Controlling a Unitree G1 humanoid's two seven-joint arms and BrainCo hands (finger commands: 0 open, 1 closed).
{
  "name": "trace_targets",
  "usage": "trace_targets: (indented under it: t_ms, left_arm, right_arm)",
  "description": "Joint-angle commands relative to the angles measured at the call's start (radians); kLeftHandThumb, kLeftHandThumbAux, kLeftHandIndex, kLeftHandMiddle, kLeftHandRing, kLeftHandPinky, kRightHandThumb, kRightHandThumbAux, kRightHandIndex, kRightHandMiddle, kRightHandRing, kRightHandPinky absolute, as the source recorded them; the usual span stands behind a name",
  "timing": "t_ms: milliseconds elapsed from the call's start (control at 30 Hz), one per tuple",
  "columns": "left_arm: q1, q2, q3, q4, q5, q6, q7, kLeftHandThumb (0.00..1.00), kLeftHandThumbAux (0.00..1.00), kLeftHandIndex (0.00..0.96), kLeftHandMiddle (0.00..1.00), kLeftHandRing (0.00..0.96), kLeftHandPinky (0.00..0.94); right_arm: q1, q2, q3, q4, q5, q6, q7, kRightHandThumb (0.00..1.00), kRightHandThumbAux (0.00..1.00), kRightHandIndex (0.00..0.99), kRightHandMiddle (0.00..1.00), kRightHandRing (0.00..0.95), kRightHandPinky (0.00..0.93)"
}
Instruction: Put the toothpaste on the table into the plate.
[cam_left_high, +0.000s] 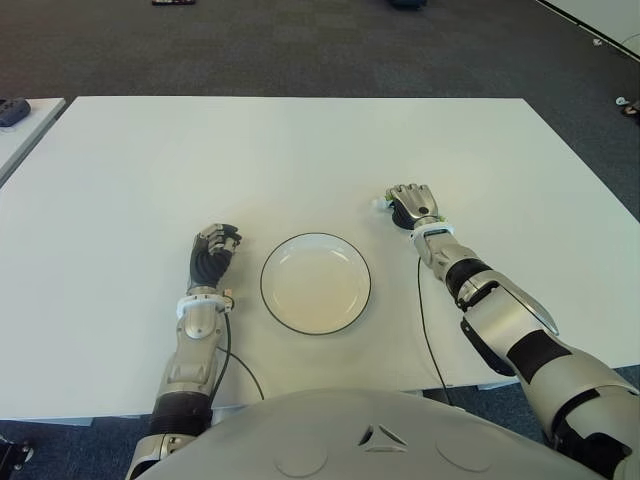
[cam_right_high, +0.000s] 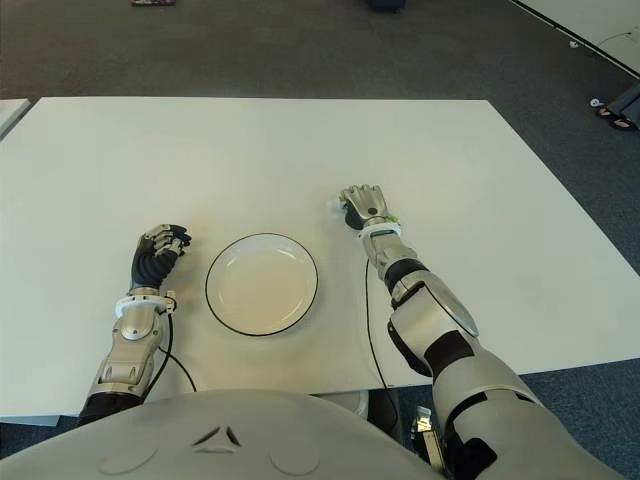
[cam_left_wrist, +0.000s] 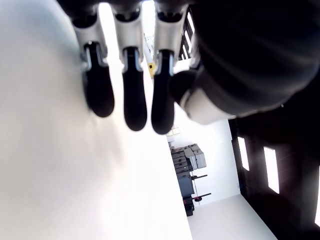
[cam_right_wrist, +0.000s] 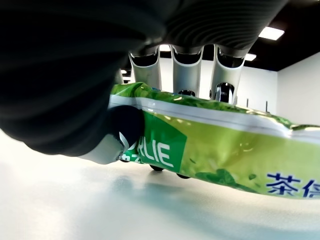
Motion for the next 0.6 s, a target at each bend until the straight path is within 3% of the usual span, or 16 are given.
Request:
trace_targets:
  t_ms: [33,600]
  left_arm:
    - [0.008,-0.005,0.001,0.003,-0.005,0.018,0.003,0.695,0.724,0.425,0.486,0.483,0.473]
    - [0.005,-0.008,0.003,-0.003,-0.017,0.027,0.004,0.697,0.724,0.425,0.501,0.493,0.472]
  right_arm:
    - [0.012,-0.005,-0.021,-0.001,0.021,-0.033,-0.012,0.849,0.674,0.449,0.465,0.577,0.57]
    - [0.011,-0.018,-0.066,-0.016,0.047,-0.07,-0.006,0.85,0.671,0.423,0.533,0.654,0.661]
